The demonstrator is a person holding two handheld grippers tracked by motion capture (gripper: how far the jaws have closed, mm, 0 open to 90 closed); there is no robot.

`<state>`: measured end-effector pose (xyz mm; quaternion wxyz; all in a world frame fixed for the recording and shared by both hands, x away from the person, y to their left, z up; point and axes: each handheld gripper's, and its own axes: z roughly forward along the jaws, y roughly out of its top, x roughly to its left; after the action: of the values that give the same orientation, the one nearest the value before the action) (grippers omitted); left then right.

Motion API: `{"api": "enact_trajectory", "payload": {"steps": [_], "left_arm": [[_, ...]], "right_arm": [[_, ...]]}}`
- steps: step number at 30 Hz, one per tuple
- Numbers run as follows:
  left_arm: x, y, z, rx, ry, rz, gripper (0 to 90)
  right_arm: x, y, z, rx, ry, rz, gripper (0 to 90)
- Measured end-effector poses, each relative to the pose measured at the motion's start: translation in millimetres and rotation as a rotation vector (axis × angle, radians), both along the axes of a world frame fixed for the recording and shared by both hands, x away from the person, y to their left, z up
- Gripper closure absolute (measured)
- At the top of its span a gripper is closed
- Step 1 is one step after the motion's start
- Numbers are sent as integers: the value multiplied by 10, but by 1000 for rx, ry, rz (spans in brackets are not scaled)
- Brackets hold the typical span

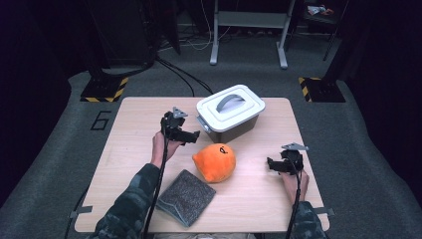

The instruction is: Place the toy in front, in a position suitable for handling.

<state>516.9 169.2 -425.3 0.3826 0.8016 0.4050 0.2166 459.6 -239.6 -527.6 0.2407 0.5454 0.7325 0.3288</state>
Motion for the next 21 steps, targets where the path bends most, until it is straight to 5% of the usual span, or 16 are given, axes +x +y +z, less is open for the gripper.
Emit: {"api": "enact_trajectory", "payload": {"steps": [11, 21], "left_arm": [[108, -286, -117, 54, -6, -30, 21], [194, -244, -175, 68, -11, -8, 31]], "right_arm": [[1, 0, 0, 0, 0, 0, 143], [1, 0, 0, 0, -1, 0, 143]]}}
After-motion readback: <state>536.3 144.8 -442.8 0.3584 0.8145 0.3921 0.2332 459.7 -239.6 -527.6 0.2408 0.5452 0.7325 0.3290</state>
